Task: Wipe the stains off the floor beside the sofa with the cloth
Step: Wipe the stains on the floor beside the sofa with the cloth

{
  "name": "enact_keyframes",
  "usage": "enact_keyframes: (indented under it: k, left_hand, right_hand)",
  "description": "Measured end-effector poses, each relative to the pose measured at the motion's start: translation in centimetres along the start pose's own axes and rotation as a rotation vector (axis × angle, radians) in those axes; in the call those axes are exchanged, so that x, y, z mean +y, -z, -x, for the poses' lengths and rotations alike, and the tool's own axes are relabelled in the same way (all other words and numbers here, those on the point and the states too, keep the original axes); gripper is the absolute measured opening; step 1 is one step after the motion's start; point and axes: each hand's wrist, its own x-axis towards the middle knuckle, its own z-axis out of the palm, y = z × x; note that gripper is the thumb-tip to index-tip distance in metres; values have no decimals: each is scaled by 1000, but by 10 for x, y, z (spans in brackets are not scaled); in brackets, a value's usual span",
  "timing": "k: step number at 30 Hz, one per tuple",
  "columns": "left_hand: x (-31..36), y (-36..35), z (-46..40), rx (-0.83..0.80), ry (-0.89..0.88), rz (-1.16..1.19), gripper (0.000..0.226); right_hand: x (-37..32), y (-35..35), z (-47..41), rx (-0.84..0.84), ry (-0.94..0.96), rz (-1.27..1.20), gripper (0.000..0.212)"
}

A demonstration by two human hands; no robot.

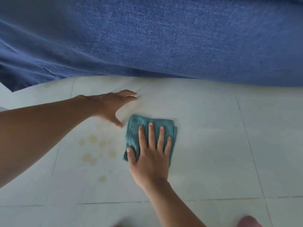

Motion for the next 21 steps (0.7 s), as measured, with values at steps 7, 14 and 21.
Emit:
enact_keyframes:
  k: [7,14,21]
  left_hand:
    - [-9,-1,8,3,35,35,112]
    - [-3,15,2,11,52,18,115]
    - [-21,17,48,-8,208,20,119]
  right_hand:
    - [43,11,-53,97,-320,-19,72]
    - [10,3,-9,-5,38,8,71]
    - [36,12,-38,44,-268,-26,75]
